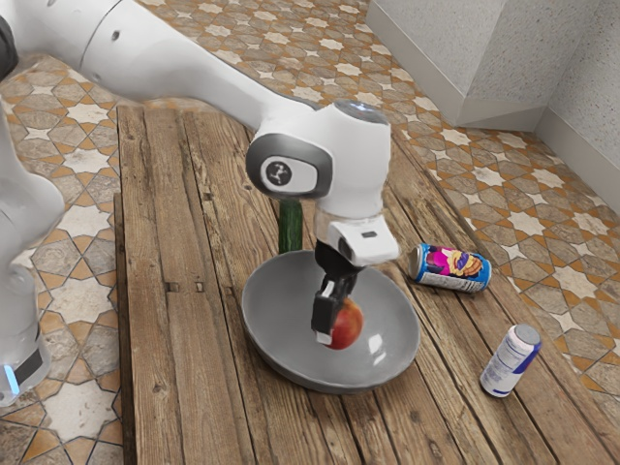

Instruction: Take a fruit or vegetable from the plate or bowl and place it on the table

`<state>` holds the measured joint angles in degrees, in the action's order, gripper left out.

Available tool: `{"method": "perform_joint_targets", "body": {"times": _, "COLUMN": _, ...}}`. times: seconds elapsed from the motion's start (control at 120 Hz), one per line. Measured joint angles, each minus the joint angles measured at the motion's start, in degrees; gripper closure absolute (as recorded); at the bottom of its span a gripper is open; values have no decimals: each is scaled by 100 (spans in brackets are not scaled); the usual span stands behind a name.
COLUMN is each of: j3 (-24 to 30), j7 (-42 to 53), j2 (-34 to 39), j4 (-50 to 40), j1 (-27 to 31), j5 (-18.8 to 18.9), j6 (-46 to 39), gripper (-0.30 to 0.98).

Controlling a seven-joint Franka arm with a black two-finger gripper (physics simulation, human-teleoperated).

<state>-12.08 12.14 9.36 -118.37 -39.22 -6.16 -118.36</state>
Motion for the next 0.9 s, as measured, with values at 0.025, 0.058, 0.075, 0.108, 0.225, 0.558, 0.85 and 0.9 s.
{"method": "perform_joint_targets", "body": {"times": 0.025, "j3": 6, "j7": 1, "j2": 82, "j4": -5, "j1": -100, "j5": 7, "j6": 24, "gripper": 25}}
{"method": "perform_joint_targets", "body": {"times": 0.058, "j3": 13, "j7": 3, "j2": 177, "j4": -8, "j1": -248, "j5": 17, "j6": 56, "gripper": 25}}
{"method": "perform_joint_targets", "body": {"times": 0.075, "j3": 15, "j7": 4, "j2": 214, "j4": -9, "j1": -318, "j5": 29, "j6": 71, "gripper": 25}}
{"method": "perform_joint_targets", "body": {"times": 0.108, "j3": 18, "j7": 6, "j2": 276, "j4": -11, "j1": -458, "j5": 59, "j6": 98, "gripper": 25}}
{"method": "perform_joint_targets", "body": {"times": 0.225, "j3": 28, "j7": 12, "j2": 447, "j4": -57, "j1": -934, "j5": 157, "j6": 195, "gripper": 25}}
{"method": "perform_joint_targets", "body": {"times": 0.558, "j3": 336, "j7": 23, "j2": 578, "j4": -140, "j1": -1194, "j5": 257, "j6": 312, "gripper": 26}}
{"method": "perform_joint_targets", "body": {"times": 0.85, "j3": 407, "j7": 59, "j2": 716, "j4": -191, "j1": -1193, "j5": 228, "j6": 342, "gripper": 4}}
{"method": "perform_joint_targets", "body": {"times": 0.9, "j3": 408, "j7": 65, "j2": 717, "j4": -195, "j1": -1191, "j5": 226, "j6": 343, "gripper": 3}}
